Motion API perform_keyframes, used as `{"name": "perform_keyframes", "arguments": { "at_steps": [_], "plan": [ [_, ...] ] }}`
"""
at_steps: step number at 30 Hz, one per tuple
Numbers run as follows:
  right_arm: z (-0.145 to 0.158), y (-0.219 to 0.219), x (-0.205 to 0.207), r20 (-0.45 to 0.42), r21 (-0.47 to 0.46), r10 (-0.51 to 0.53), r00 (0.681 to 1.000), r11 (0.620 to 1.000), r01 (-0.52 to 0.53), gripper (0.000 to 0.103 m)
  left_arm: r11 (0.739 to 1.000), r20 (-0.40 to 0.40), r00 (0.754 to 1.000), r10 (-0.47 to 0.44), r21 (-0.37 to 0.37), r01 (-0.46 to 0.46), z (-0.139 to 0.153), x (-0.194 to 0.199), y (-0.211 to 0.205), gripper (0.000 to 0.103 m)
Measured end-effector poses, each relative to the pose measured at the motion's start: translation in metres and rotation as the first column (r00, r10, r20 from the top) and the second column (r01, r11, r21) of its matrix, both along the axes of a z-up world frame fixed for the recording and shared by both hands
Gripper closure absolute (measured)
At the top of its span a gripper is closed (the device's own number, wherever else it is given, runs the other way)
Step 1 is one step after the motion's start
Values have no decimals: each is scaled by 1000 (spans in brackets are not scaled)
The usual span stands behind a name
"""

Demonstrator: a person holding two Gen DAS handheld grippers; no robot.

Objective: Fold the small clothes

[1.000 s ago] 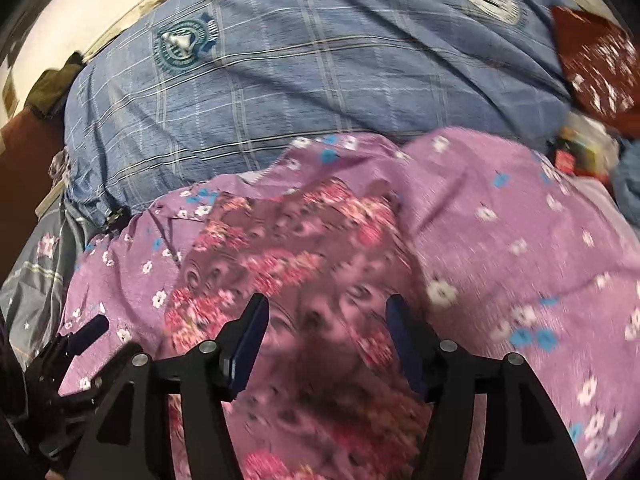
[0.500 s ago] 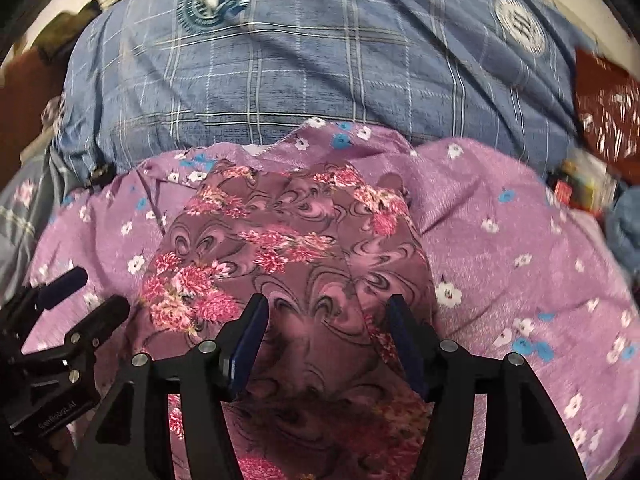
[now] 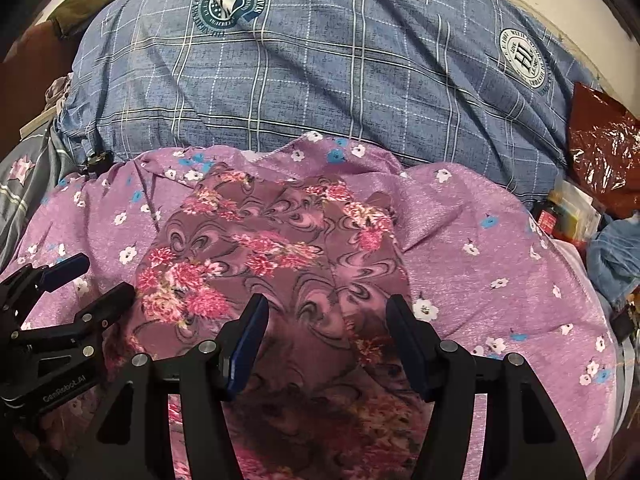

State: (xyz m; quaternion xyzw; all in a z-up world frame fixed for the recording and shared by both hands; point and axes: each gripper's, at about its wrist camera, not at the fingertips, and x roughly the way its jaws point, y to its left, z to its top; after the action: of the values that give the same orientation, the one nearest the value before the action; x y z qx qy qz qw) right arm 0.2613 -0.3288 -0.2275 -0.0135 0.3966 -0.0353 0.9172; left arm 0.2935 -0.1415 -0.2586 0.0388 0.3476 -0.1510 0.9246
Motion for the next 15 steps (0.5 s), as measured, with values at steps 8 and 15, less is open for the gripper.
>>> {"name": "perform_keyframes", "arguments": {
  "at_steps": [8,15],
  "plan": [
    [0,-6,-1,1,-9,-7,1000,1000,7,40,1000,5,1000,4,2,-4,0,0,-1,29],
    [0,-15,1,7,4,-10,1000,1000,9,40,1000,10,1000,6,-8,-6,6,4,3,29]
  ]
}}
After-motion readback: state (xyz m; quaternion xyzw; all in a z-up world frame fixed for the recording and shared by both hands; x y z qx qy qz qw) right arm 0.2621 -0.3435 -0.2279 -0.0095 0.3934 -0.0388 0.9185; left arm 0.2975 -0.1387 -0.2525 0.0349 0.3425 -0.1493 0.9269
